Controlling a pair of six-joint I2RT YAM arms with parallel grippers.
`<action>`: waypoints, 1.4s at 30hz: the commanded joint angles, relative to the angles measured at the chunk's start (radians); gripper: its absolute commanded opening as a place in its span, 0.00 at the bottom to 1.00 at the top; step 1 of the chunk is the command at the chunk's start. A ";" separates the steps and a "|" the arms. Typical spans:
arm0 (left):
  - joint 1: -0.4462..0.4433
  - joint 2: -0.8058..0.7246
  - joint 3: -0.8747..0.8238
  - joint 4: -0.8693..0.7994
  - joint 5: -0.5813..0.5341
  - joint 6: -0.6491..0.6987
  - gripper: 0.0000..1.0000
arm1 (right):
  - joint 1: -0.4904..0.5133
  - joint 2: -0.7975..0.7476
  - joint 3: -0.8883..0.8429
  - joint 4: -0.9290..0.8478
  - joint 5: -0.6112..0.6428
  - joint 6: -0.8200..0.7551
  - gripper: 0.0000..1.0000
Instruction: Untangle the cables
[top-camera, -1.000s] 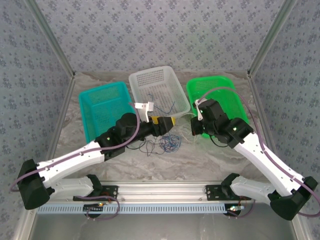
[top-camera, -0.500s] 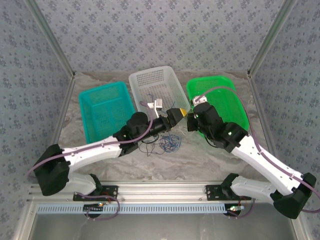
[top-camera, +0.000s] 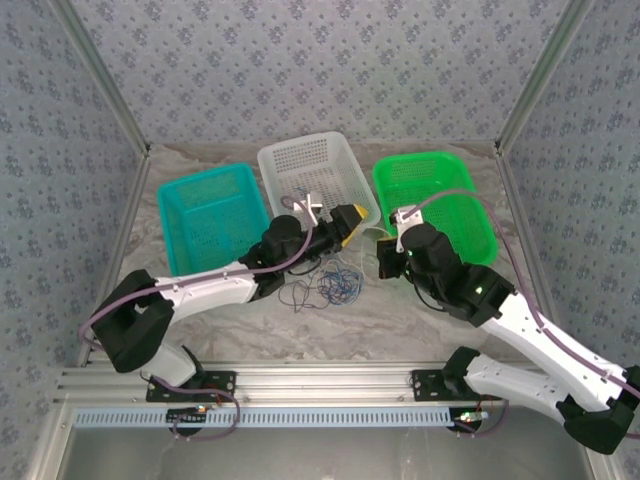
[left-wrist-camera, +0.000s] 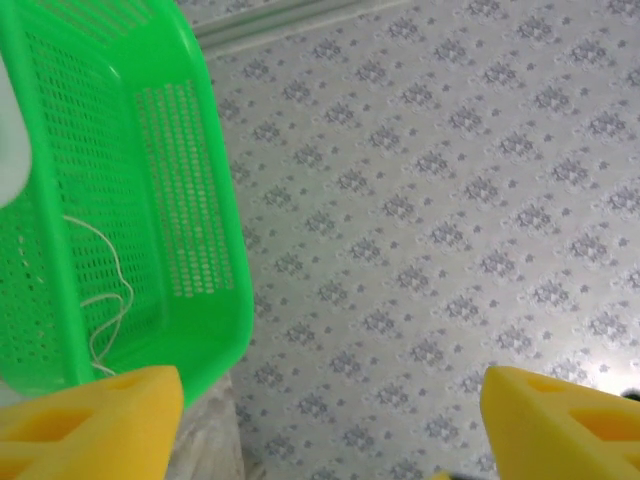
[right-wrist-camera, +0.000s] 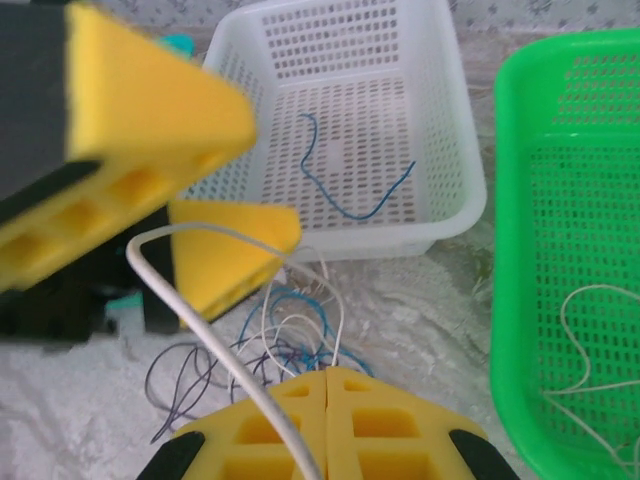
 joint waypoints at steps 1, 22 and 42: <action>0.007 0.022 0.100 0.012 0.020 0.054 0.62 | 0.011 -0.017 -0.020 -0.063 -0.073 0.039 0.00; 0.005 -0.138 0.020 -0.192 0.007 0.015 0.92 | 0.004 -0.003 -0.014 -0.138 0.188 0.012 0.00; -0.051 -0.051 0.038 -0.057 0.062 -0.162 0.97 | -0.006 0.073 -0.053 0.179 0.301 -0.024 0.00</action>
